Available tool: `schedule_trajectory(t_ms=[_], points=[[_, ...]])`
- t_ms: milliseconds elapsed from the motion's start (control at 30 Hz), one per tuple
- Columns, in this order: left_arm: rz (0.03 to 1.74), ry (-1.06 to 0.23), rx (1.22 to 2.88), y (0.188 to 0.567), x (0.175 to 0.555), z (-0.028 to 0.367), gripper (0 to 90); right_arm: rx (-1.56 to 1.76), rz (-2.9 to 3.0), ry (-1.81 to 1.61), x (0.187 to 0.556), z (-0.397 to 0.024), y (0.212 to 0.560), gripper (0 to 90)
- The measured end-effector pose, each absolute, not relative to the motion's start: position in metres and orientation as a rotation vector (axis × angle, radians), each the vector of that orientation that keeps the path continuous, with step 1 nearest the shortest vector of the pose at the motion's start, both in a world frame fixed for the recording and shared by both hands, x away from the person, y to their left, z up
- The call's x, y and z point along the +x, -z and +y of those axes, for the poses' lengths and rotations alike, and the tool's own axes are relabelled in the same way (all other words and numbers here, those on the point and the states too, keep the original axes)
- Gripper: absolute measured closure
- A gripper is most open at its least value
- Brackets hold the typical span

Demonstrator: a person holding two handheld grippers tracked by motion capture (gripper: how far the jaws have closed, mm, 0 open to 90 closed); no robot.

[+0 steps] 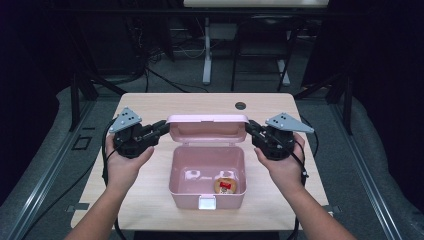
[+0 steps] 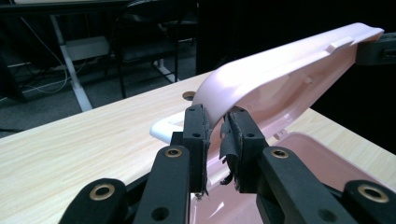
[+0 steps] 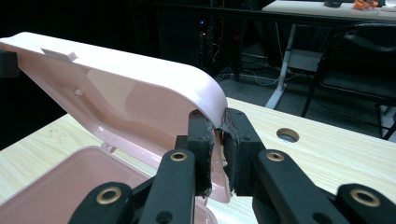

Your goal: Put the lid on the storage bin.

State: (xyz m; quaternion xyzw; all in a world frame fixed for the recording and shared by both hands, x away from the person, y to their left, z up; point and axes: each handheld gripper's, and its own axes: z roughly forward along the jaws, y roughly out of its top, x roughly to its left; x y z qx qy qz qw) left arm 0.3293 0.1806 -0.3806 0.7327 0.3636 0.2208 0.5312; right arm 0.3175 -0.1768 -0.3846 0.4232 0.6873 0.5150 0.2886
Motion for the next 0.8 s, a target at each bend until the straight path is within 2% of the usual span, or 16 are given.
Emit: schedule_trajectory(t_ms=[800], points=[[0.840,-0.505,1.764,0.386,0.309,0.186,78.6,1.128,1.857,-1.429,0.296,-0.181,0.397,78.2]])
